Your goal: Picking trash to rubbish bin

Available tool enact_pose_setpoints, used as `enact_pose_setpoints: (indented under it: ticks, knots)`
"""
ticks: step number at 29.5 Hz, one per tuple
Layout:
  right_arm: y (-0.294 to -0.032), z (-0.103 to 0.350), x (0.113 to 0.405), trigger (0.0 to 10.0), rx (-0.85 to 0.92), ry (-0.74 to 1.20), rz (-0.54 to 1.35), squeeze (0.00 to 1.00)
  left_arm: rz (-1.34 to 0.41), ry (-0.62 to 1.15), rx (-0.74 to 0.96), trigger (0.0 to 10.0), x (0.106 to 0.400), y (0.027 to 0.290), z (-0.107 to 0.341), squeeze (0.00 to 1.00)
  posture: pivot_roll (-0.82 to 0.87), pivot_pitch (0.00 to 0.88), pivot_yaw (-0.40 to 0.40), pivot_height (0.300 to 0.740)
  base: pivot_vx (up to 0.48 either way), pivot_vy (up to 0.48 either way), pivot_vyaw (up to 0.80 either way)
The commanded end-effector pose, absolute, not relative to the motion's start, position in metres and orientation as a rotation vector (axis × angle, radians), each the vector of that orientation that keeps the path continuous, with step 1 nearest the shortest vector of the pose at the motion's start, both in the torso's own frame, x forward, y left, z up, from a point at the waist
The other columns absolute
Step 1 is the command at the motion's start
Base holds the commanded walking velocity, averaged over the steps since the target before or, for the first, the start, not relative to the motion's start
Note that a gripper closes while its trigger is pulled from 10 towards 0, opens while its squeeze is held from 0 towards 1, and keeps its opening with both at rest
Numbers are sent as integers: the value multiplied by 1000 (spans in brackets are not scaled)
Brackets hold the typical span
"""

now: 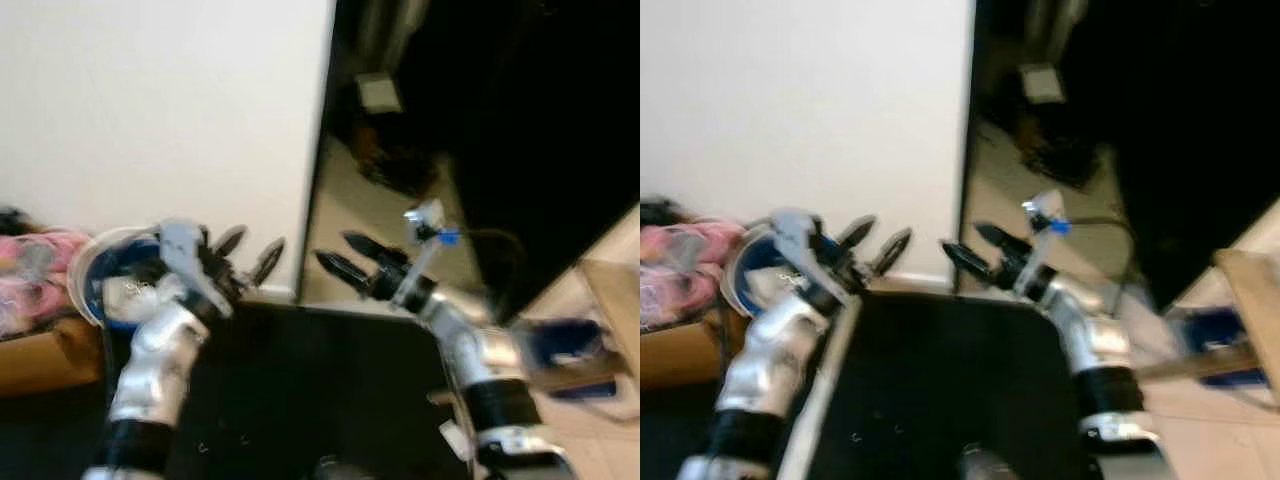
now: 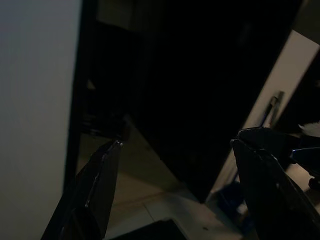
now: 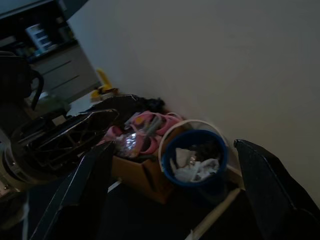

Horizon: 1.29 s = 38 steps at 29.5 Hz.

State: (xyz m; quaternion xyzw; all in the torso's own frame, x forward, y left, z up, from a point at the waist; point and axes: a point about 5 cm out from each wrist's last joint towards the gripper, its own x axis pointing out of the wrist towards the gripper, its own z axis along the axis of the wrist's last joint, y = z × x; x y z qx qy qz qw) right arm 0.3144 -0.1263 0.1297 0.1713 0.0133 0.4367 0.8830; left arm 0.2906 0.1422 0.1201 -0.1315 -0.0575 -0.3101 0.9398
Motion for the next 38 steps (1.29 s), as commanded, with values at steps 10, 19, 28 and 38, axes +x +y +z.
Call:
enact_pose_setpoints:
  ticks: [10,19,28,38]
  knots:
    - [-132,129,315,10000,358,28,891,0,-637,-112,-258,10000,292,140,119,0,11,0,-32,740,0,0,-800]
    - [-130,130,316,10000,353,25,887,0,-641,-110,-262,10000,293,143,118,0,3,0,-12,740,0,0,-800]
    - [-128,130,315,10000,347,16,879,0,-639,-109,-254,10000,292,146,118,0,20,0,1,740,0,0,-800]
    - [-125,131,314,10000,312,7,872,0,-638,-105,-250,10000,291,149,118,0,26,0,8,740,0,0,-435]
